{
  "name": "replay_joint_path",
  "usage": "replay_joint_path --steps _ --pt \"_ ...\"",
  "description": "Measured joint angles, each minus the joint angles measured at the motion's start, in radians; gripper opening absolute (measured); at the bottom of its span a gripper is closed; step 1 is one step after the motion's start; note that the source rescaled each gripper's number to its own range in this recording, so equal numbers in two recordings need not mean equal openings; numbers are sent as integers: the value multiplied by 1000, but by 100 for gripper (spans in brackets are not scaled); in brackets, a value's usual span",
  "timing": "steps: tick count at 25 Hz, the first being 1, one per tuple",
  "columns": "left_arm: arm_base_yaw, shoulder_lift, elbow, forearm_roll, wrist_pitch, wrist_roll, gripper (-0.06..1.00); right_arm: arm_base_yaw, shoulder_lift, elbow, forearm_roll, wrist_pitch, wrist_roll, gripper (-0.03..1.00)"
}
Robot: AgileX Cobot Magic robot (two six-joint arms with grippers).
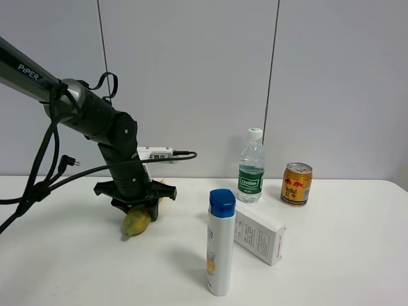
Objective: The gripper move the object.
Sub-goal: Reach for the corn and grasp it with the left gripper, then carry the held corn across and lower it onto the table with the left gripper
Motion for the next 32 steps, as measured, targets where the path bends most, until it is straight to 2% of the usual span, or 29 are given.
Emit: replay_joint_path --steps 4,11,16,24,32 --pt "0 -37 0 -3 14 19 3 0 0 0 0 0 0 100" --pt "-15 -243 0 -8 16 43 3 0 0 0 0 0 0 100" --pt "-58 -432 0 -101 68 44 3 0 0 0 0 0 0 100" --pt "-185 -624 0 -296 121 51 3 0 0 0 0 0 0 100" --pt "-397 -639 0 -342 112 69 3 0 0 0 0 0 0 100"
